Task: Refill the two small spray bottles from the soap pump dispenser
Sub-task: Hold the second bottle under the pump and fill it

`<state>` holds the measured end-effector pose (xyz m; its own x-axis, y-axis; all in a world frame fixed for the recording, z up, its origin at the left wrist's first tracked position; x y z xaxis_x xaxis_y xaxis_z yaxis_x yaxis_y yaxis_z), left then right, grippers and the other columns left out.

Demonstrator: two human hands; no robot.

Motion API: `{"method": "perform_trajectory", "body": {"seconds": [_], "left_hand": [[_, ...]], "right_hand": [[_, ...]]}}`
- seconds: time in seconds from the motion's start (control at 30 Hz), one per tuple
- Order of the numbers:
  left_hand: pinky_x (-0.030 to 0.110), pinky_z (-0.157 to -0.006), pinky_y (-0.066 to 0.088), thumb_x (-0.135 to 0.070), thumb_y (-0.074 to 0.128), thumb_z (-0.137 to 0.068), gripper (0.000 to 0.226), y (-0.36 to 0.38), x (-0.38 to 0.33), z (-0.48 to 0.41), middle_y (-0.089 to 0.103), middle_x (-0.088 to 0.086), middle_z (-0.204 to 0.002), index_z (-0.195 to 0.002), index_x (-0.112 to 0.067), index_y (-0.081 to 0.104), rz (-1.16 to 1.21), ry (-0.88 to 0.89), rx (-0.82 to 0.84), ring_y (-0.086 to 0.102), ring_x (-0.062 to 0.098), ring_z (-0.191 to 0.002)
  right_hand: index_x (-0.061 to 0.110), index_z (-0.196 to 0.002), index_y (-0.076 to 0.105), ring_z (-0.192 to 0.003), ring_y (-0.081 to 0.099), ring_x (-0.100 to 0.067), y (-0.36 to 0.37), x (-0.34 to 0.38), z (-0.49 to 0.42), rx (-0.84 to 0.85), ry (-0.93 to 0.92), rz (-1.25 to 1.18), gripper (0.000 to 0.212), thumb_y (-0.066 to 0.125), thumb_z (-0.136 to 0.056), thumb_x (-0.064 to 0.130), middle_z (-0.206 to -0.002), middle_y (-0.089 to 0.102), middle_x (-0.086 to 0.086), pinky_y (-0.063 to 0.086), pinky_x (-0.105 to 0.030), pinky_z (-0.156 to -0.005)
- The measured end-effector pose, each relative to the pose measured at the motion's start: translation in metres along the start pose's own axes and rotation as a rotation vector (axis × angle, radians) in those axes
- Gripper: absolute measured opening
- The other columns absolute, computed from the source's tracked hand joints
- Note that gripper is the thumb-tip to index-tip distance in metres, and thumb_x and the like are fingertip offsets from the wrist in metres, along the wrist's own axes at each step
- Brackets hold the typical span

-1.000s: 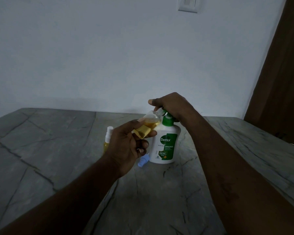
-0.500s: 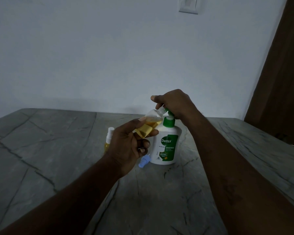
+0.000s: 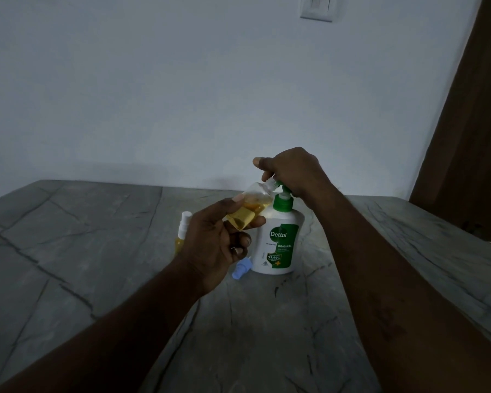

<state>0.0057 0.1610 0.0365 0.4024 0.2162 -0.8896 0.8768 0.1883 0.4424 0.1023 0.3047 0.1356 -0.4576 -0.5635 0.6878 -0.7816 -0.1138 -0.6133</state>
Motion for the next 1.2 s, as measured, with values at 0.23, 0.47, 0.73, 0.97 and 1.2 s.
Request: {"method": "perform_trajectory", "body": {"seconds": [0.23, 0.47, 0.73, 0.97, 1.2], "left_hand": [[0.027, -0.056, 0.032, -0.038, 0.058, -0.077, 0.051, 0.001, -0.001, -0.001, 0.073, 0.012, -0.092, -0.119, -0.010, 0.066, -0.006, 0.010, 0.005, 0.049, 0.013, -0.058], [0.026, -0.053, 0.033, -0.038, 0.057, -0.078, 0.055, -0.001, 0.001, -0.002, 0.073, 0.011, -0.091, -0.123, -0.008, 0.065, -0.020, 0.002, 0.002, 0.048, 0.013, -0.058], [0.026, -0.053, 0.033, -0.038, 0.057, -0.079, 0.060, -0.002, 0.002, -0.002, 0.073, 0.012, -0.092, -0.129, -0.007, 0.062, -0.023, 0.006, -0.007, 0.048, 0.013, -0.058], [0.025, -0.051, 0.037, -0.037, 0.058, -0.077, 0.056, 0.001, -0.001, 0.000, 0.073, 0.012, -0.091, -0.125, -0.008, 0.063, -0.014, 0.018, 0.000, 0.050, 0.014, -0.058], [0.025, -0.050, 0.038, -0.038, 0.059, -0.078, 0.057, 0.000, -0.003, 0.001, 0.072, 0.013, -0.092, -0.126, -0.008, 0.063, -0.009, 0.036, 0.008, 0.050, 0.014, -0.058]], "right_hand": [[0.016, -0.077, 0.079, -0.064, 0.061, -0.008, 0.000, 0.001, 0.000, 0.011, 0.005, -0.008, 0.041, 0.069, -0.089, 0.053, -0.073, 0.071, 0.006, 0.042, -0.025, -0.059], [0.014, -0.087, 0.080, -0.070, 0.065, -0.015, 0.008, -0.007, -0.001, 0.093, 0.091, -0.068, 0.042, 0.074, -0.084, 0.056, -0.081, 0.074, 0.000, 0.046, -0.027, -0.062], [0.013, -0.084, 0.080, -0.063, 0.063, -0.008, 0.004, -0.006, 0.002, 0.054, 0.067, -0.064, 0.041, 0.072, -0.087, 0.053, -0.072, 0.071, 0.006, 0.043, -0.025, -0.059], [0.016, -0.075, 0.077, -0.065, 0.063, -0.008, -0.003, 0.003, 0.003, -0.008, 0.000, -0.011, 0.042, 0.067, -0.091, 0.053, -0.073, 0.071, 0.006, 0.043, -0.025, -0.059], [0.015, -0.079, 0.079, -0.062, 0.060, -0.007, -0.001, 0.001, 0.003, 0.004, 0.031, -0.033, 0.040, 0.069, -0.090, 0.052, -0.072, 0.069, 0.007, 0.042, -0.024, -0.056]]}}
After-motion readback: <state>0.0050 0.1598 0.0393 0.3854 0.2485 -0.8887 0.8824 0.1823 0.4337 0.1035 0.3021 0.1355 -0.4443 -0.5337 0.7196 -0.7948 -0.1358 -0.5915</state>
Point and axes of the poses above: each hand's wrist, its own z-axis away from the middle knuckle, its own y-axis out of the palm, x = y × z, the point moved 5 cm from there along -z, towards the middle knuckle
